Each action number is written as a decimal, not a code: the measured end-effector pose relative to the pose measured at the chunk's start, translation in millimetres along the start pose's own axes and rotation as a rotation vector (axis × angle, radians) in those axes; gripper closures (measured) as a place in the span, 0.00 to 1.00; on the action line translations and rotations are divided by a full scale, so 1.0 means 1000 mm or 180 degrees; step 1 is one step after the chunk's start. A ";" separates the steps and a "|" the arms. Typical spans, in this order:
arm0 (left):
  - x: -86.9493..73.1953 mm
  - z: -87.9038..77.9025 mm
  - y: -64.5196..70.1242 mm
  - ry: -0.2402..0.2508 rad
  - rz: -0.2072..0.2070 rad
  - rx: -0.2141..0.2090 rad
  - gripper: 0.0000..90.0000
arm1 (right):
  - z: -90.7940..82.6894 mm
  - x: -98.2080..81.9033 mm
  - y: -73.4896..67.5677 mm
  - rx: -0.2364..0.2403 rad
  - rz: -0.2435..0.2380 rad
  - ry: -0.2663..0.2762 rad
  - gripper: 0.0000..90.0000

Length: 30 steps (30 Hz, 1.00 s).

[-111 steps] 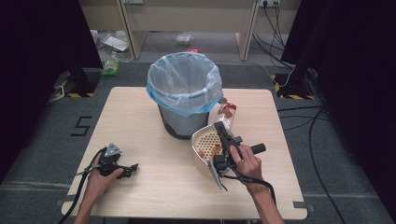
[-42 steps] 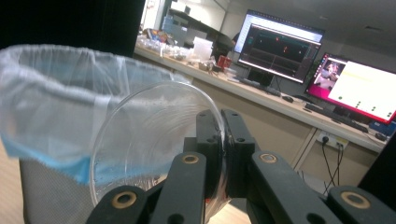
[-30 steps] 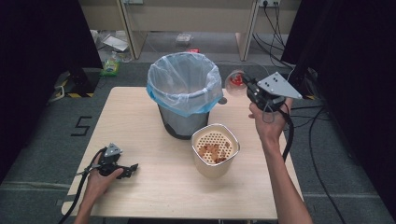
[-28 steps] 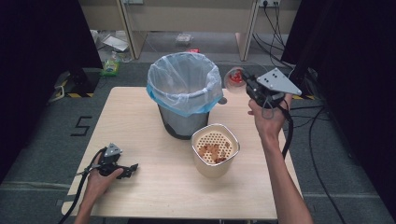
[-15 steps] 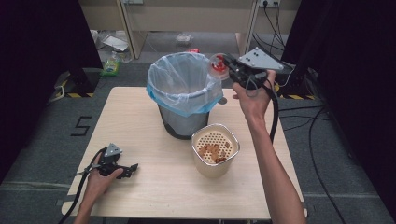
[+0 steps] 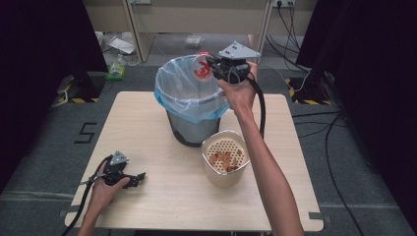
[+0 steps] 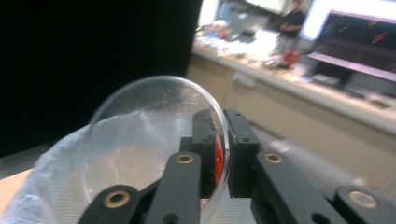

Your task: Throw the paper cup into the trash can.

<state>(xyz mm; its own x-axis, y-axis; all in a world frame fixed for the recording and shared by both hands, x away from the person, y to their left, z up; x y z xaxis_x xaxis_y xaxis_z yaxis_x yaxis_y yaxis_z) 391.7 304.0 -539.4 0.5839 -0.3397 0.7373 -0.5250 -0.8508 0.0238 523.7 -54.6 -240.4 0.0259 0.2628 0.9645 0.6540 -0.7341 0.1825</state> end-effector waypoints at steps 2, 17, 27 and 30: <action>0.000 0.000 0.000 0.0000 0.0000 0.0000 0.00 | 0.005 -0.002 0.000 -0.0101 0.0038 -0.0014 0.80; 0.000 0.000 0.000 0.0000 0.0000 0.0000 0.00 | -0.037 -0.007 0.029 -0.0253 0.0112 -0.0060 0.71; 0.000 0.000 0.000 0.0003 -0.0002 0.0000 0.00 | -0.077 -0.023 0.054 -0.0409 0.0172 -0.0117 0.70; 0.000 0.000 0.000 0.0001 -0.0001 0.0000 0.00 | -0.095 -0.033 0.062 -0.0478 0.0194 -0.0151 0.70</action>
<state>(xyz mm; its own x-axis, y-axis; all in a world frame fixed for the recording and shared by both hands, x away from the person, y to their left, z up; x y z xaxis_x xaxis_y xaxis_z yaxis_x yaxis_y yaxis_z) 391.7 303.9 -539.4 0.5838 -0.3394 0.7376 -0.5249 -0.8508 0.0240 492.0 -168.3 -242.4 0.1001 0.2415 0.9652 0.5298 -0.8340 0.1537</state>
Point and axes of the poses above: each handheld gripper's, and its own axes: z roughly forward along the jaws, x roughly out of its top, y roughly to its right, the point moved 2 cm from there along z, roughly forward along the jaws, and after that the axes turned 1 degree about y, right-handed, at the moved point
